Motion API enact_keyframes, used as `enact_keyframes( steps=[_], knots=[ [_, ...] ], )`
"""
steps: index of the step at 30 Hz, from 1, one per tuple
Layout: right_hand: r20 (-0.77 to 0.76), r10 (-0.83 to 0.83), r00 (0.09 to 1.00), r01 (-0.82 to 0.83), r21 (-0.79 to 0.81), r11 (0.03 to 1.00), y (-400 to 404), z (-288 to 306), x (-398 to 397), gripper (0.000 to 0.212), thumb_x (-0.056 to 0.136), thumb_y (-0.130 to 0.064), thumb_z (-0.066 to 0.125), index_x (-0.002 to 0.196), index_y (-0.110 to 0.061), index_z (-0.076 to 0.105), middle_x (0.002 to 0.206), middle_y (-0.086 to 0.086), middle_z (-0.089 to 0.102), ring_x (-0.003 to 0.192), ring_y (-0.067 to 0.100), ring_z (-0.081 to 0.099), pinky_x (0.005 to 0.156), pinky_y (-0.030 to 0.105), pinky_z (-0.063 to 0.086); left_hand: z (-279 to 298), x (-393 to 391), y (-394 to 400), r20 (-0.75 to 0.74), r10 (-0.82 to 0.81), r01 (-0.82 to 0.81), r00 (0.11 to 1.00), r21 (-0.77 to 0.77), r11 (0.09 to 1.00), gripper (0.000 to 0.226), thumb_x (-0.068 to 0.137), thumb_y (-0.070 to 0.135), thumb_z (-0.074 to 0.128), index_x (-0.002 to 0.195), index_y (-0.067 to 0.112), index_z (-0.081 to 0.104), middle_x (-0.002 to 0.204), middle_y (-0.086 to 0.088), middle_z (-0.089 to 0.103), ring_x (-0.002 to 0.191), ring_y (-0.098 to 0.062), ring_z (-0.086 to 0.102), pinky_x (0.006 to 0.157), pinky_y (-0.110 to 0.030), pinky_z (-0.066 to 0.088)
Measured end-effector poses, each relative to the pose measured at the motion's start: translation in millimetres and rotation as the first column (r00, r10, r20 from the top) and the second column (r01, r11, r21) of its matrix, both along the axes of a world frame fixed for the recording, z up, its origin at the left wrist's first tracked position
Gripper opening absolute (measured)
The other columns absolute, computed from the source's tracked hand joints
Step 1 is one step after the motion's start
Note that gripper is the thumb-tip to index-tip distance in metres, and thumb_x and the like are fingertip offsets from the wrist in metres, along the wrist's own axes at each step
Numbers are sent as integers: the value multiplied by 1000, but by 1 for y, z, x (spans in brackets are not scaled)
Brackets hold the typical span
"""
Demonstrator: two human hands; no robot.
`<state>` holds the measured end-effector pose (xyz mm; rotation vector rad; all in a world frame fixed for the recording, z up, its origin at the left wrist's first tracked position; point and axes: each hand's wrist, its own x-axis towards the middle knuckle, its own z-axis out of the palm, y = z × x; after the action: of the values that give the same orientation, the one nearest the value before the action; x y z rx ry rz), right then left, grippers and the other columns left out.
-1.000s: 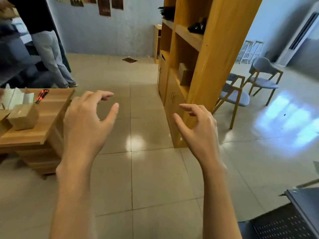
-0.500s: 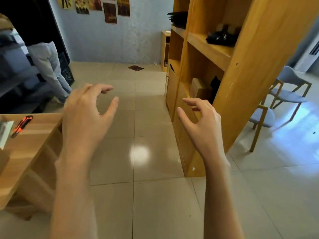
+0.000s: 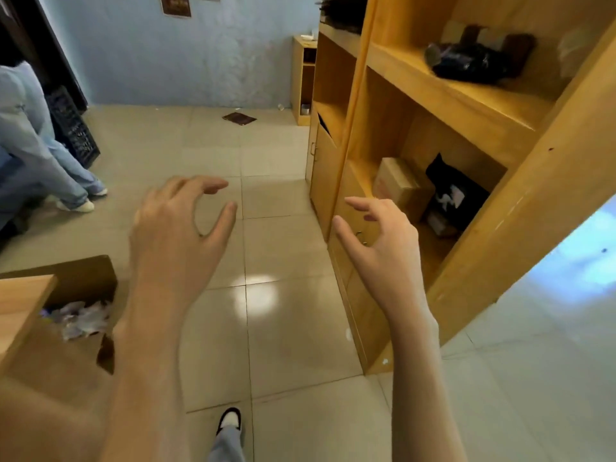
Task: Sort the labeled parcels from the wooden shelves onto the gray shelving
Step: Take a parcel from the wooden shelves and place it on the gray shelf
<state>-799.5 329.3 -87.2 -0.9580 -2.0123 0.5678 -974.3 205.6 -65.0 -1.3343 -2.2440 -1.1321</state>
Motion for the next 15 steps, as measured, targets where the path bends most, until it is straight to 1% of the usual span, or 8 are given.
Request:
enact_keyframes(
  steps=[1, 3, 5, 6, 8, 11, 15],
  knots=[
    [10, -22, 1000, 22, 1, 1000, 14, -2, -15, 33, 91, -38, 60, 121, -24, 61, 113, -12, 57, 106, 7, 51, 88, 23, 43, -3, -18, 17, 7, -26, 26, 1000, -3, 1000, 28, 90, 26, 61, 115, 14, 64, 108, -7, 65, 100, -28, 58, 83, -32, 37],
    [18, -73, 997, 72, 6, 997, 41, -2, -49, 33, 92, -39, 59, 121, -25, 61, 109, -16, 53, 105, 6, 51, 87, 21, 41, -4, -57, 51, 6, -77, 77, 997, 9, 997, 27, 91, 27, 62, 114, 15, 64, 107, -6, 65, 99, -29, 58, 83, -39, 44],
    [13, -116, 993, 116, 3, 993, 67, 3, -87, 32, 92, -39, 58, 121, -26, 60, 108, -19, 51, 106, 6, 50, 87, 22, 42, 1, -97, 86, -6, -122, 122, 993, 27, 992, 29, 90, 33, 59, 113, 17, 65, 107, -4, 65, 99, -29, 59, 85, -46, 47],
    [7, -133, 991, 133, 3, 991, 79, 7, -105, 31, 93, -39, 58, 120, -27, 61, 108, -19, 50, 106, 6, 50, 88, 23, 44, 5, -116, 102, -16, -140, 140, 990, 36, 989, 31, 88, 35, 56, 112, 18, 65, 106, -3, 65, 98, -29, 59, 86, -47, 47],
    [-10, -168, 986, 168, 13, 986, 101, 12, -137, 29, 93, -39, 58, 119, -28, 61, 107, -19, 51, 106, 6, 51, 89, 26, 47, 12, -150, 135, -37, -161, 162, 986, 57, 985, 30, 87, 34, 57, 109, 17, 66, 104, -2, 66, 95, -30, 59, 85, -46, 46],
    [-20, -227, 974, 227, 15, 974, 130, 14, -171, 28, 92, -40, 59, 118, -28, 62, 111, -14, 57, 107, 7, 51, 90, 31, 48, 14, -185, 182, -41, -212, 215, 976, 72, 974, 24, 87, 26, 64, 108, 14, 67, 101, -6, 67, 92, -32, 60, 83, -44, 44],
    [36, -306, 951, 306, 0, 952, 161, 13, -192, 29, 92, -41, 58, 118, -28, 62, 114, -11, 59, 108, 6, 50, 93, 31, 46, 5, -205, 245, -3, -343, 343, 939, 7, 939, 22, 89, 22, 67, 109, 13, 67, 103, -8, 67, 94, -33, 60, 84, -44, 43]
  ],
)
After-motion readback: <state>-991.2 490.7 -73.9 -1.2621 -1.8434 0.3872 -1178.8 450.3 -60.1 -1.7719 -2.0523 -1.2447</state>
